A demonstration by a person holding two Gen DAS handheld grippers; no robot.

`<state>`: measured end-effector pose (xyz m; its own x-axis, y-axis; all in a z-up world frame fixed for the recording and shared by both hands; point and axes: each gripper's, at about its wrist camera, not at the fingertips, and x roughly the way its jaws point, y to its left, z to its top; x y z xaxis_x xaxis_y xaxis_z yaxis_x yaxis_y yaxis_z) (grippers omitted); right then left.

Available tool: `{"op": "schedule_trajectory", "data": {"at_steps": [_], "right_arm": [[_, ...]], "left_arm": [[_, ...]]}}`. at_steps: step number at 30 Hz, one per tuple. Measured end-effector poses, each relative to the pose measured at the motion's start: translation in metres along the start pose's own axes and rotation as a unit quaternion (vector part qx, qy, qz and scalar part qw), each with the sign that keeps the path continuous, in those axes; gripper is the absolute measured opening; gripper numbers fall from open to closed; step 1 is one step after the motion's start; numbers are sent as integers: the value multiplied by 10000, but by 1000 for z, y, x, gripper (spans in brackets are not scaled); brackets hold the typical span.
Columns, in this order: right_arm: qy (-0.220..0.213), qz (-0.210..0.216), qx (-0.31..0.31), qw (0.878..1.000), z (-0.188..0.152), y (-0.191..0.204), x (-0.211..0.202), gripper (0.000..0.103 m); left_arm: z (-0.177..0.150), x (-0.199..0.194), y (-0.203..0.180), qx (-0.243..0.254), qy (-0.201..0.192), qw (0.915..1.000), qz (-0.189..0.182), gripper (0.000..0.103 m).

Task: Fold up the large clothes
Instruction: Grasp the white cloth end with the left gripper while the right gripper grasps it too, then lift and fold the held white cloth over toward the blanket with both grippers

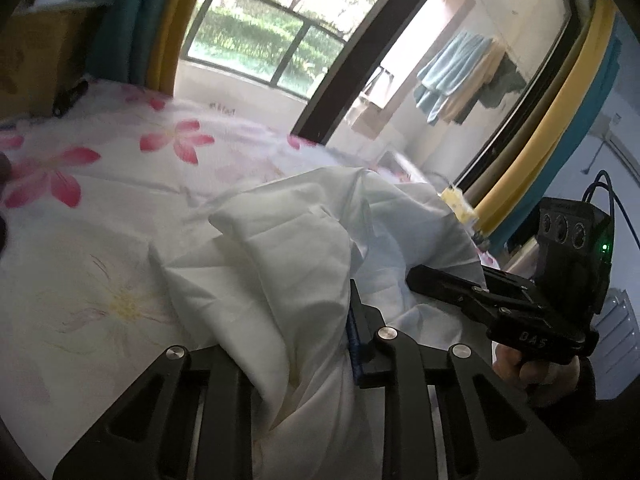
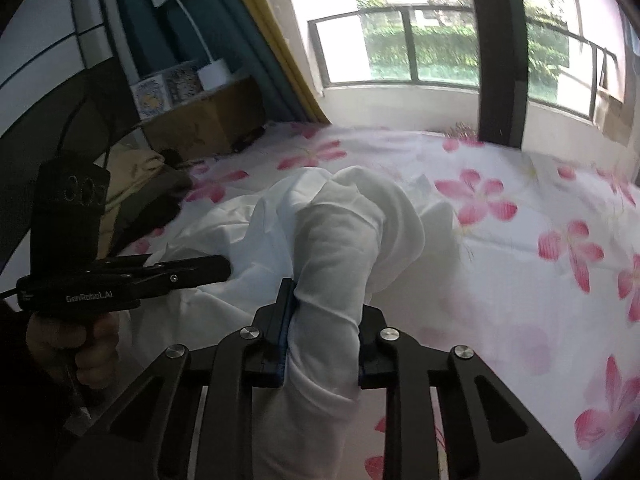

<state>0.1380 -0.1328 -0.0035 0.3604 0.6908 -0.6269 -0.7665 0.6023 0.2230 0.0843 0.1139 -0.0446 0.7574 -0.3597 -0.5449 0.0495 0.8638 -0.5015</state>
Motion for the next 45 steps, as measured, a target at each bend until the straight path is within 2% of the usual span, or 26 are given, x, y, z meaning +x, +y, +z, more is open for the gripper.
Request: {"op": "schedule_trajectory", "data": {"at_steps": [16, 27, 29, 33, 37, 45], "right_arm": [[-336, 445, -604, 9966, 40, 66, 14, 22], [-537, 880, -637, 9926, 51, 99, 40, 22], [-517, 908, -625, 9926, 53, 101, 48, 22], [-494, 942, -540, 9929, 56, 99, 61, 22], [-356, 924, -445, 9941, 56, 98, 80, 22], [92, 568, -301, 9979, 41, 83, 106, 22]], "left_arm": [[12, -75, 31, -50, -726, 9965, 422, 24], [19, -112, 58, -16, -962, 9912, 904, 23], [22, -113, 63, 2, -958, 9906, 977, 22], [30, -109, 72, 104, -897, 9887, 1199, 12], [32, -93, 84, 151, -592, 9877, 1437, 12], [25, -67, 105, -205, -154, 9928, 1171, 13]]}}
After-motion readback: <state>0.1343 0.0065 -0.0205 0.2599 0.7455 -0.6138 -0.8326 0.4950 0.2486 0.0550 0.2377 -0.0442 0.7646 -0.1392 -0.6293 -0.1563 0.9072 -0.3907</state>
